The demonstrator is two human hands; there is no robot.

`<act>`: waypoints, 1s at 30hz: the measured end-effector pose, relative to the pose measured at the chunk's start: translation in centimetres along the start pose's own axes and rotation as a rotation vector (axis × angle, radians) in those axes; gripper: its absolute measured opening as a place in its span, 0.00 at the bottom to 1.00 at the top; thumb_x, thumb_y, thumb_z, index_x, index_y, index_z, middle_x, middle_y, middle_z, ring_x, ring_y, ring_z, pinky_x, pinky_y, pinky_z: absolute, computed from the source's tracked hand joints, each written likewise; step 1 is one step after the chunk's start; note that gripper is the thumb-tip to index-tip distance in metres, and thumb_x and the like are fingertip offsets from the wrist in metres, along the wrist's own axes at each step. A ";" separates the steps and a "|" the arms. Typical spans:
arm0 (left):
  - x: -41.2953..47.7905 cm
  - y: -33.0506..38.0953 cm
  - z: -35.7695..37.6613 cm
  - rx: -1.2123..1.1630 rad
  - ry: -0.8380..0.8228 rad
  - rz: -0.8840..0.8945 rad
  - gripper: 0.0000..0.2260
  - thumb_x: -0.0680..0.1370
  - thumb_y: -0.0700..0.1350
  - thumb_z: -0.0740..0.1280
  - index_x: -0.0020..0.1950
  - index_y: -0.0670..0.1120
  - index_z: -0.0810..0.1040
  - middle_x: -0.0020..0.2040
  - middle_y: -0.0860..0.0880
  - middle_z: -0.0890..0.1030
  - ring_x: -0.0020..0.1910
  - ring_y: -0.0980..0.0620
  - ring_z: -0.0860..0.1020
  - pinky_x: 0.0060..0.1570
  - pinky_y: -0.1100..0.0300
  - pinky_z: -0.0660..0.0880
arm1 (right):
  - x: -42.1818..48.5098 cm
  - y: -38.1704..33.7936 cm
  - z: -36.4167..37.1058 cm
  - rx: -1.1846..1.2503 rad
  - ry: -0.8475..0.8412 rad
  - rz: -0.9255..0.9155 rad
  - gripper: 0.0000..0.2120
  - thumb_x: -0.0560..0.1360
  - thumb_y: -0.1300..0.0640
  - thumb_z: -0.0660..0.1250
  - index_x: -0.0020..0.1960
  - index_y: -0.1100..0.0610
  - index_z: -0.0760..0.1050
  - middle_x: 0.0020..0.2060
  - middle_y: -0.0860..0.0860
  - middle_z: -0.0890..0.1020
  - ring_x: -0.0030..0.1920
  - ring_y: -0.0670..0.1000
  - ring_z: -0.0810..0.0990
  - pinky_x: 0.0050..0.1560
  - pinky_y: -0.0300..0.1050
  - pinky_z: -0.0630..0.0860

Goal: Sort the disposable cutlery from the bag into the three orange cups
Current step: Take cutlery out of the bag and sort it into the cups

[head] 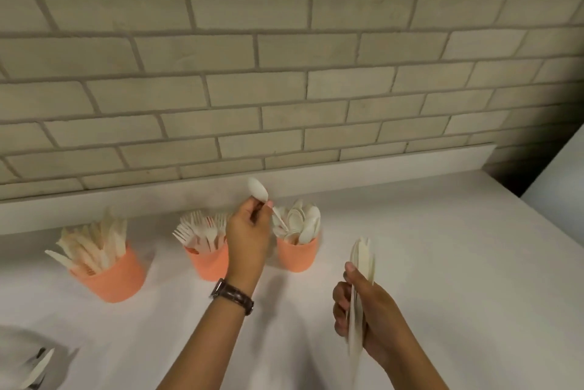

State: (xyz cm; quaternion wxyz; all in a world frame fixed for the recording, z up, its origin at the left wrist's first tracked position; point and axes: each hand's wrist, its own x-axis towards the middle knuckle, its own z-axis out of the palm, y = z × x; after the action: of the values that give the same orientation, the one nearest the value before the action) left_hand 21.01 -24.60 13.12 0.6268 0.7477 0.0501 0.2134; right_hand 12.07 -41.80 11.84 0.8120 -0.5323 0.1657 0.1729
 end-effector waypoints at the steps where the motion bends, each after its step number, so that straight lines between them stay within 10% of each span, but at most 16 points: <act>1: 0.0 -0.5 0.7 0.026 0.028 0.019 0.05 0.77 0.40 0.65 0.45 0.49 0.78 0.38 0.55 0.80 0.36 0.66 0.76 0.39 0.76 0.69 | 0.1 -0.2 -0.3 -0.004 -0.001 -0.005 0.14 0.78 0.50 0.60 0.40 0.58 0.63 0.24 0.53 0.67 0.20 0.53 0.67 0.23 0.42 0.67; 7: 0.2 -4.9 3.4 0.286 -0.016 -0.023 0.09 0.73 0.38 0.68 0.52 0.46 0.78 0.39 0.55 0.81 0.39 0.58 0.78 0.39 0.75 0.69 | 0.9 -0.6 -1.6 -0.072 -0.033 0.005 0.20 0.79 0.50 0.59 0.32 0.60 0.65 0.25 0.54 0.67 0.20 0.53 0.68 0.25 0.43 0.68; 11: 1.4 -6.7 3.3 0.524 -0.138 -0.085 0.05 0.72 0.43 0.70 0.47 0.49 0.81 0.43 0.53 0.84 0.44 0.51 0.81 0.46 0.56 0.77 | 1.0 -0.7 -1.7 -0.110 -0.084 0.022 0.17 0.74 0.49 0.65 0.33 0.61 0.72 0.28 0.56 0.72 0.24 0.54 0.72 0.27 0.44 0.72; 19: -0.1 -2.8 0.8 0.337 -0.145 -0.133 0.24 0.73 0.34 0.67 0.67 0.49 0.71 0.55 0.53 0.78 0.46 0.48 0.77 0.41 0.69 0.70 | 0.9 -0.7 0.3 -0.074 -0.071 -0.001 0.15 0.70 0.52 0.69 0.46 0.65 0.77 0.41 0.57 0.81 0.33 0.51 0.78 0.31 0.47 0.78; 26: -8.7 1.5 -3.7 0.156 -0.133 -0.168 0.06 0.72 0.44 0.72 0.36 0.54 0.80 0.39 0.56 0.81 0.35 0.61 0.74 0.36 0.74 0.69 | 0.7 0.6 3.5 -0.122 -0.048 -0.090 0.21 0.67 0.48 0.70 0.50 0.66 0.78 0.41 0.56 0.83 0.36 0.53 0.81 0.33 0.50 0.79; 30: -10.7 1.4 -5.5 0.143 -0.247 -0.226 0.05 0.70 0.47 0.74 0.37 0.58 0.83 0.40 0.57 0.80 0.34 0.59 0.72 0.36 0.61 0.79 | -0.1 1.9 6.3 -0.149 -0.105 -0.089 0.17 0.70 0.51 0.68 0.48 0.65 0.79 0.35 0.56 0.82 0.33 0.52 0.83 0.31 0.46 0.78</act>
State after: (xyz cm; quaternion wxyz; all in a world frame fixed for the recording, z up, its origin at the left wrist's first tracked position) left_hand 8.95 -23.54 12.40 0.5936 0.8004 0.0714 0.0442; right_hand 11.63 -35.35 12.78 0.7845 -0.5883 0.0857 0.1762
